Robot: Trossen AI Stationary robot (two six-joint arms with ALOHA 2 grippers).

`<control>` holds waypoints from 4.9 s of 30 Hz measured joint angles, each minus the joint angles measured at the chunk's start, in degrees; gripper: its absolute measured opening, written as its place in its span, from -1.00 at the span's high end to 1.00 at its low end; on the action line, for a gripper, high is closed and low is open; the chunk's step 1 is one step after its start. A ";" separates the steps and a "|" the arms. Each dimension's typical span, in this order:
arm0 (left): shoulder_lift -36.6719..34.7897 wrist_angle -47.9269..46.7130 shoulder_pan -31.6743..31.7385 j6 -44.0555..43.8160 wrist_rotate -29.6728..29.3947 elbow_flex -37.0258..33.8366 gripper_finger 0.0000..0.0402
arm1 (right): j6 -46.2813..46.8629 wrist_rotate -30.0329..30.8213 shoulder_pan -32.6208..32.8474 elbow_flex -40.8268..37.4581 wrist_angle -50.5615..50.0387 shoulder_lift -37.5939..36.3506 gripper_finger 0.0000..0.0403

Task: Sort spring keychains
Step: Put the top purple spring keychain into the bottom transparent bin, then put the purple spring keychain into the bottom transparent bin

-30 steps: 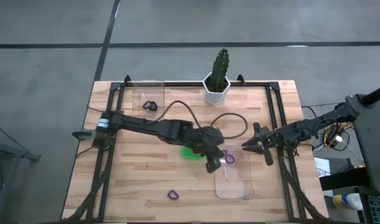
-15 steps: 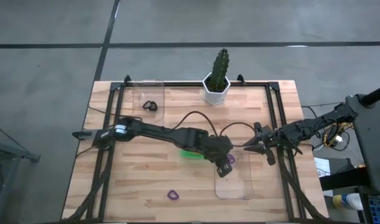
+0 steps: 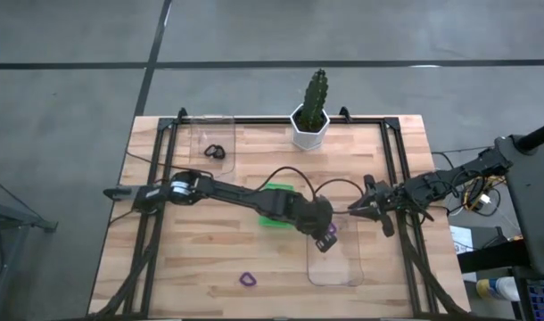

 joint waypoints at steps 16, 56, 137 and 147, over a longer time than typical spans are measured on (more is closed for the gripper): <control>0.24 2.31 0.22 -1.36 -1.39 -2.96 1.00 | 2.02 2.55 -0.02 0.01 -7.82 -11.04 0.64; -0.42 6.63 2.11 2.17 2.29 -5.40 0.48 | 0.46 2.50 0.00 0.01 -8.24 -12.96 0.65; -12.77 -12.43 -24.09 -42.51 -3.21 -42.53 0.79 | 0.00 1.45 -0.02 0.01 -7.39 -13.03 0.61; -14.63 -13.51 -22.26 -31.63 -4.33 -42.75 0.98 | 9.86 1.47 0.00 0.01 -7.45 -12.96 0.63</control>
